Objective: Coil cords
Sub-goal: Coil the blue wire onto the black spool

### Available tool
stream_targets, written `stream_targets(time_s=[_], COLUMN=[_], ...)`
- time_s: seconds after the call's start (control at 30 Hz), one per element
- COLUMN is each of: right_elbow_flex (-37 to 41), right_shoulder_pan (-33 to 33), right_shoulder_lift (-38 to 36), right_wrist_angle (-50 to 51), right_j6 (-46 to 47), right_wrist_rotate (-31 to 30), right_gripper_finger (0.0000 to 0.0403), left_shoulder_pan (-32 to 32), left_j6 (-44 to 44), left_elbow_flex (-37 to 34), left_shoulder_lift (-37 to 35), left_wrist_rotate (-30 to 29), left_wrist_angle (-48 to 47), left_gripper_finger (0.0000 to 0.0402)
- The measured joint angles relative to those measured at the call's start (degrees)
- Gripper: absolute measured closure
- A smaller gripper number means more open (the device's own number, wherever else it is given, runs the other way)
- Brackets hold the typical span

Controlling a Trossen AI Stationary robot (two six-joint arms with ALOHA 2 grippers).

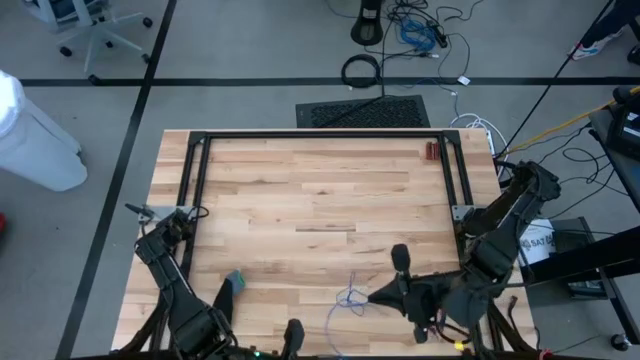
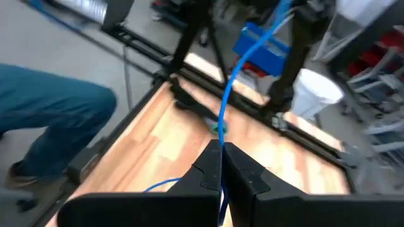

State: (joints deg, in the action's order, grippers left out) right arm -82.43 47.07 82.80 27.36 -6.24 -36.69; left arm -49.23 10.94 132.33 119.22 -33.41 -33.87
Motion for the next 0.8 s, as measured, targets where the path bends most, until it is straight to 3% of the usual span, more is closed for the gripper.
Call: stream_targets(time_s=[0.23, 0.5, 0.63, 0.73, 0.8], right_elbow_flex=[0.0, 0.0, 0.0, 0.0, 0.0], right_shoulder_pan=[-2.9, -4.74, -5.41, -6.11, -6.59], right_shoulder_lift=[1.93, 2.08, 2.06, 2.05, 2.03], right_wrist_angle=[0.22, 7.54, 16.22, 23.66, 27.78], right_j6=[-0.27, 3.56, 8.77, 14.46, 18.36], right_wrist_rotate=[5.51, 5.07, 4.79, 3.21, 2.13], right_gripper_finger=[0.0403, 0.0403, 0.0403, 0.0403, 0.0403], left_shoulder_pan=[-0.42, -0.88, -1.97, -2.37, -1.96], left_j6=[4.89, 5.92, 2.71, -4.61, -10.85], left_elbow_flex=[-0.5, -0.53, -0.53, -0.53, -0.42], left_shoulder_lift=[0.07, 0.07, 0.07, 0.02, 0.02], left_wrist_rotate=[0.72, 1.2, -11.44, -23.39, -26.05], left_wrist_angle=[2.7, 3.52, -0.7, -10.85, -18.37], left_gripper_finger=[0.0402, 0.0402, 0.0402, 0.0402, 0.0402])
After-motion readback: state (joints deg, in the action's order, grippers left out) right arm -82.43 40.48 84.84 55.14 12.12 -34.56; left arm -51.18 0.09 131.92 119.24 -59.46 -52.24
